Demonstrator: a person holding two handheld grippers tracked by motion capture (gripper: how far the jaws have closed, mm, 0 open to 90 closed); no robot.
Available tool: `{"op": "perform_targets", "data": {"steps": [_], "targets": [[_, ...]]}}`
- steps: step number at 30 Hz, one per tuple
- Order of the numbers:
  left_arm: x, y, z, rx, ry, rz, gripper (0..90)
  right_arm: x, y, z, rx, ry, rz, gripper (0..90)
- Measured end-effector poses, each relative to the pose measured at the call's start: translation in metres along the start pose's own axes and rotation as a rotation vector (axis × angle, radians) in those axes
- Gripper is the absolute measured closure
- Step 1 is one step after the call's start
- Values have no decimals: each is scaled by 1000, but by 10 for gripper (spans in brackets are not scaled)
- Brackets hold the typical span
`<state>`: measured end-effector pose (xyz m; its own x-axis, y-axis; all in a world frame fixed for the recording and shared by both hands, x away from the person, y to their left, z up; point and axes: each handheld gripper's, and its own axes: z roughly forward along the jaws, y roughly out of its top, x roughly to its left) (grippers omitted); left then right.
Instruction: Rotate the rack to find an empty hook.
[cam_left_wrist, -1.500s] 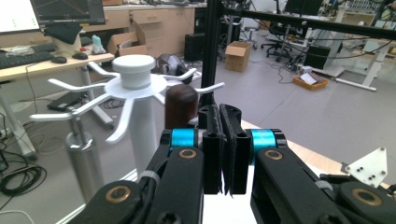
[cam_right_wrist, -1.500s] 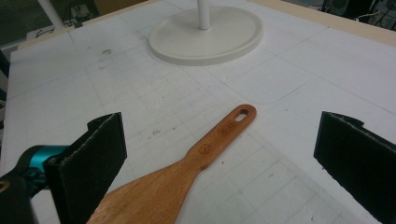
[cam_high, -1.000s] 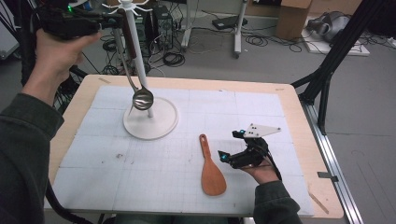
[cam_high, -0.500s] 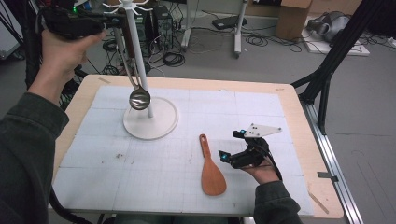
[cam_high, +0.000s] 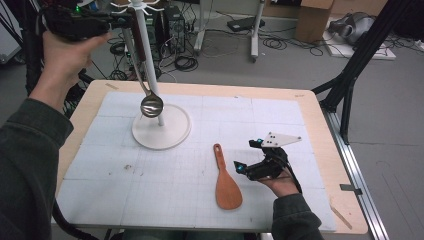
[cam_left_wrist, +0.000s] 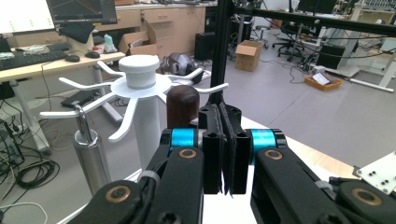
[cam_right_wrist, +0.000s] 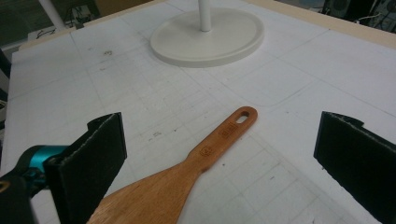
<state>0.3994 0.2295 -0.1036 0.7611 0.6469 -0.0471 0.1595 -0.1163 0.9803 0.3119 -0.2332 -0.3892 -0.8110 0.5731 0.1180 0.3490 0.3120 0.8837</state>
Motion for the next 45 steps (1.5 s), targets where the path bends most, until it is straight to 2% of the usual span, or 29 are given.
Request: {"op": "perform_targets", "data": {"steps": [11, 19, 25, 35, 40, 45], "targets": [[1, 1, -3, 5, 39, 3, 871, 0, 0, -1, -5, 3, 1, 14], [-2, 1, -7, 7, 23, 12, 872, 0, 0, 0, -7, 3, -3, 14], [-12, 2, -6, 6, 11, 26, 872, 1, 1, 0, -8, 2, -5, 14], [-22, 1, 13, -9, -4, 15, 876, 1, 1, -2, -14, 6, -4, 14], [-19, 0, 16, -20, 24, 3, 879, 0, 1, -2, -19, 5, -2, 14], [-16, 0, 12, -16, 49, 10, 880, 0, 1, -2, -18, 5, -1, 14]]}}
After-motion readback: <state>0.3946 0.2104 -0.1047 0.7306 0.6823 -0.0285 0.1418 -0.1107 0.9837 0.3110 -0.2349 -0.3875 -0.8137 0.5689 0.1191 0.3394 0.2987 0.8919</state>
